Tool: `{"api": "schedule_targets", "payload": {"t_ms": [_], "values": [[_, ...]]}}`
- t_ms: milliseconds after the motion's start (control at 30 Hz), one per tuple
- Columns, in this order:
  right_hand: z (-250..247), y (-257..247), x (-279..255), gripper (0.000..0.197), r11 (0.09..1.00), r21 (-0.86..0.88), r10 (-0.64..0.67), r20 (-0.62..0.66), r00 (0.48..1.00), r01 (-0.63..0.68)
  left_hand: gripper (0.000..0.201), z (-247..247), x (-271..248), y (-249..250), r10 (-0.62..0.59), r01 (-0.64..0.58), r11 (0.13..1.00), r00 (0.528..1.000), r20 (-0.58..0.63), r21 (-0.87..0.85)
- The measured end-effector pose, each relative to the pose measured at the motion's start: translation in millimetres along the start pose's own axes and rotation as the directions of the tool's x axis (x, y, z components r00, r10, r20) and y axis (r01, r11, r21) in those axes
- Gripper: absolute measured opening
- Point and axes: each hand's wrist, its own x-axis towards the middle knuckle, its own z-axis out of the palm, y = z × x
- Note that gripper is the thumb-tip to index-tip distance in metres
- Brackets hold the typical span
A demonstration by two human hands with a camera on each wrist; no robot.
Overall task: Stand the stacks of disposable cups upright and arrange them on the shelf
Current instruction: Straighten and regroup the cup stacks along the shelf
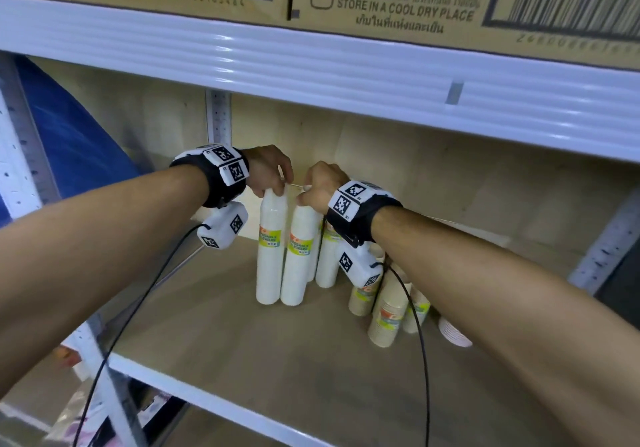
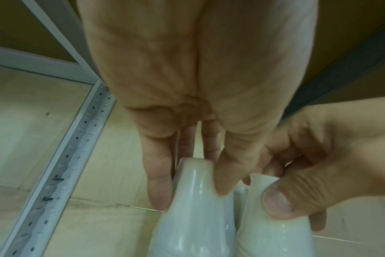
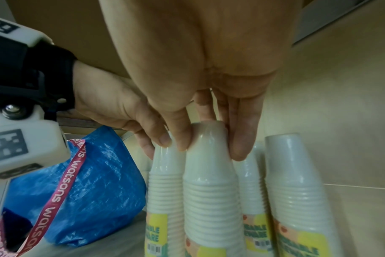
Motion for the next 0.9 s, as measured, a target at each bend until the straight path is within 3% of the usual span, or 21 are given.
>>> {"api": "schedule_targets", "payload": {"t_ms": [533,900], "values": [[-14.2,30.6,-13.4,0.051,0.989,0.005,0.147,0.005,0.989,-0.147,0.028,16.3,18.1,20.7,0.121,-0.122,0.991,0.993,-0.007,-0.056],[-14.7,42.4,-13.0,0.045,0.989,0.053,0.138,0.002,0.990,-0.138,0.030,30.3,35.8,23.3,0.193,-0.193,0.980,0.981,-0.006,-0.050]]}}
